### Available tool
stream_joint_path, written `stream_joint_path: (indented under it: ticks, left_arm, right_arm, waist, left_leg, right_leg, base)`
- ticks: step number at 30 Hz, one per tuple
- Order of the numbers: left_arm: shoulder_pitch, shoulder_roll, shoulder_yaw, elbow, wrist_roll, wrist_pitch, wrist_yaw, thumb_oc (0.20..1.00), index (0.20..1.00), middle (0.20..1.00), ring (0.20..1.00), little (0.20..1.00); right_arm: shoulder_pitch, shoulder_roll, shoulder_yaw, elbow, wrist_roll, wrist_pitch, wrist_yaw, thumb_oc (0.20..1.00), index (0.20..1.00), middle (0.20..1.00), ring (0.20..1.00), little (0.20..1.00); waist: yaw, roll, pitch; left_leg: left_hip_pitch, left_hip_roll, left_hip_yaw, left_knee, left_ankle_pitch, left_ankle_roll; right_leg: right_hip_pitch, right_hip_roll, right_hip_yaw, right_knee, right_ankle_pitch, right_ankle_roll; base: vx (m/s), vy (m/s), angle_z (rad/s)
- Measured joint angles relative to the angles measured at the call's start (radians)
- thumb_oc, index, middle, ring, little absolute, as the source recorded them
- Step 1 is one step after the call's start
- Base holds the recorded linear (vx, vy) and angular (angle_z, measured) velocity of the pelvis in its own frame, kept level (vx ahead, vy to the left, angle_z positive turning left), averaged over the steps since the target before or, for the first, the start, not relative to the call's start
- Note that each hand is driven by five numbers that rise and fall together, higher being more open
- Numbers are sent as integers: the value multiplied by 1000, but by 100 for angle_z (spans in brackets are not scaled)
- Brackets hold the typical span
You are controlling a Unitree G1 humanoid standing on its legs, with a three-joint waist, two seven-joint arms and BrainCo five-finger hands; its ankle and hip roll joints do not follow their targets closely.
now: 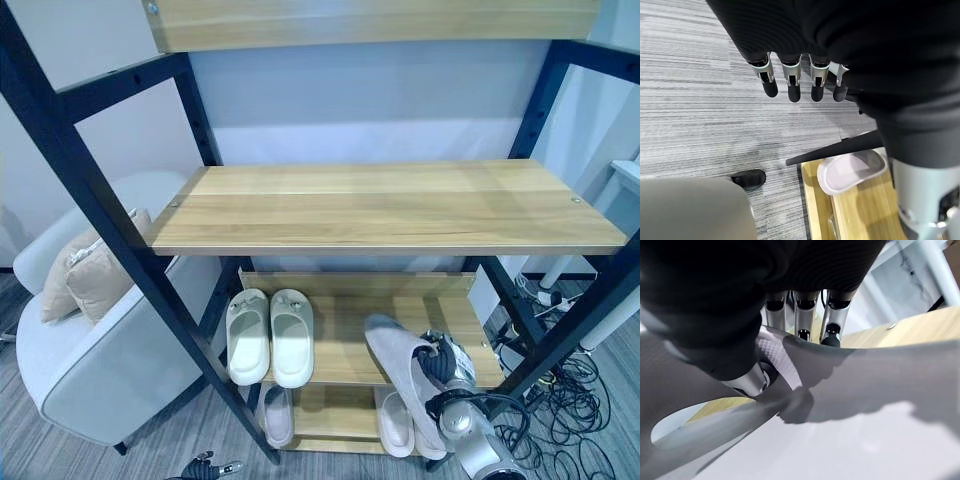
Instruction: Arrange the slippers neatly on the shoe rack.
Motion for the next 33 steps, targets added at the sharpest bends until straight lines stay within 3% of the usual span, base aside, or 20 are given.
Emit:
stream_joint_path:
  ticks: [1, 2, 3, 4, 5, 6, 8, 12, 18, 20, 21, 22, 24, 25, 28, 31, 33]
  left_arm:
    - [-44, 4, 14, 5, -1, -4, 0, 1000, 1000, 1000, 1000, 1000]
    - [-56, 2, 27, 15, -19, -6, 0, 1000, 1000, 1000, 1000, 1000]
    - [-54, 0, 33, 20, -28, -6, 1, 1000, 1000, 1000, 1000, 1000]
    - [-27, -10, 31, 24, -28, -6, 0, 1000, 1000, 1000, 1000, 1000]
    - [-19, -18, 20, 34, -26, -6, -2, 1000, 1000, 1000, 1000, 1000]
    - [-26, -44, 19, 73, -17, -4, -2, 1000, 1000, 1000, 1000, 1000]
    - [-24, -58, 10, 98, 6, -2, -8, 1000, 1000, 1000, 1000, 1000]
    - [-25, -15, -18, 89, 36, -2, -11, 1000, 1000, 1000, 1000, 1000]
    - [-16, -2, -20, 83, 100, -11, -34, 1000, 1000, 1000, 1000, 1000]
    - [-33, 11, -18, 77, 102, -25, -47, 1000, 1000, 1000, 1000, 1000]
    - [-40, 17, -4, 56, 102, -26, -46, 1000, 1000, 1000, 1000, 1000]
    - [-41, 25, -4, 42, 101, -27, -46, 1000, 1000, 1000, 1000, 1000]
    - [-41, 40, -1, 27, 102, -30, -46, 1000, 1000, 1000, 1000, 1000]
    - [-43, 41, 0, 27, 102, -31, -46, 1000, 1000, 1000, 1000, 1000]
    - [-50, 55, -2, 18, 99, -45, -44, 1000, 1000, 1000, 1000, 1000]
    - [-87, 85, -15, -44, 80, -53, -22, 1000, 1000, 1000, 1000, 1000]
    - [-84, 119, 3, -144, -5, -66, -7, 1000, 1000, 1000, 1000, 1000]
  right_arm:
    - [-15, 2, -6, -11, 2, -6, -11, 200, 200, 200, 200, 200]
    - [-17, 0, -12, -43, 0, -4, -9, 200, 200, 200, 200, 200]
    - [11, 0, -26, -123, -7, -4, -7, 200, 200, 200, 200, 200]
    - [21, -1, -45, -164, -21, -13, -8, 200, 200, 200, 200, 200]
    - [32, 0, -65, -170, -25, -17, -9, 200, 200, 200, 200, 200]
    - [39, -15, -116, -158, -50, -14, -9, 200, 200, 200, 200, 200]
    - [42, -32, -128, -121, -59, -5, -9, 200, 200, 200, 200, 200]
    - [58, 16, -103, -99, -59, 0, 0, 200, 200, 200, 200, 200]
    - [65, 21, -73, -146, -126, 2, 2, 200, 200, 200, 200, 200]
    - [61, 18, -68, -221, -177, -23, -1, 200, 200, 200, 200, 200]
    - [81, 10, -68, -227, -186, -32, 1, 200, 200, 200, 200, 200]
    - [100, 2, -68, -236, -202, -34, 2, 200, 200, 200, 200, 200]
    - [123, 1, -70, -239, -226, -45, 5, 200, 200, 200, 200, 200]
    - [131, -5, -69, -240, -236, -52, 6, 200, 200, 200, 200, 200]
    - [132, -51, -37, -243, -239, -61, 11, 200, 200, 200, 200, 200]
    - [87, -109, 4, -255, -238, -75, 13, 200, 200, 200, 200, 200]
    - [16, -109, 42, -248, -223, -75, 23, 200, 200, 200, 200, 200]
  waist:
    - [5, -35, 61]
    - [-2, -63, 89]
    - [-8, -78, 88]
    - [-27, -69, 85]
    - [-41, -50, 81]
    - [-61, -2, 80]
    - [-61, 29, 80]
    - [-58, -14, 66]
    - [-53, -44, 57]
    - [-37, -45, 102]
    - [-32, -51, 116]
    - [-22, -57, 119]
    - [-3, -77, 120]
    - [-3, -65, 133]
    - [-5, -64, 162]
    - [-13, -67, 235]
    - [-4, -83, 272]
  left_leg:
    - [-57, -18, 4, 40, 61, -51]
    - [-77, -16, 68, 118, -8, -18]
    - [-47, 18, 176, 268, -154, 36]
    - [37, 43, 203, 263, -212, 32]
    - [111, 50, 182, 188, -230, 28]
    - [227, 48, 162, -14, -222, 52]
    - [282, 50, 173, -94, -217, 73]
    - [278, -25, 223, -103, -196, 126]
    - [256, -71, 265, -66, -192, 159]
    - [216, -64, 298, 6, -217, 182]
    - [189, -61, 272, 51, -240, 189]
    - [164, -59, 263, 77, -245, 186]
    - [136, -57, 251, 101, -248, 161]
    - [94, -40, 230, 163, -262, 153]
    - [-10, -6, 212, 310, -299, 120]
    - [-218, 17, 165, 553, -378, 103]
    - [-371, 30, 144, 664, -401, 93]
  right_leg:
    - [-16, -22, -30, 6, 18, -19]
    - [-22, -35, -48, -13, 41, -31]
    - [-9, -44, -53, -16, 46, -38]
    - [-5, -34, -48, -10, 46, -38]
    - [-12, -24, -42, -1, 49, -32]
    - [-37, -16, -49, 41, 36, -13]
    - [-66, -16, -39, 99, 24, 5]
    - [-119, -88, 16, 152, 26, 57]
    - [-164, -125, 49, 181, 74, 103]
    - [-220, -152, 23, 295, 65, 131]
    - [-223, -165, 57, 373, 27, 115]
    - [-216, -167, 85, 390, -7, 120]
    - [-175, -168, 74, 324, -44, 94]
    - [-156, -157, 53, 287, -51, 103]
    - [-240, -131, 35, 407, -86, 72]
    - [-408, -133, 16, 607, -161, 47]
    - [-554, -127, 8, 703, -178, 34]
  base:
    - [-175, 133, 43]
    - [-90, 178, 48]
    - [-30, 230, 31]
    - [-12, 240, 14]
    - [-19, 311, 20]
    - [5, 254, 13]
    - [-1, 235, -7]
    - [-22, 158, -30]
    - [-86, 110, -19]
    - [-53, 14, -22]
    - [13, -66, 33]
    - [28, -96, 36]
    - [-34, -95, 22]
    - [-79, -79, 32]
    - [-184, -85, 20]
    - [-165, -73, 27]
    - [-171, -92, 15]
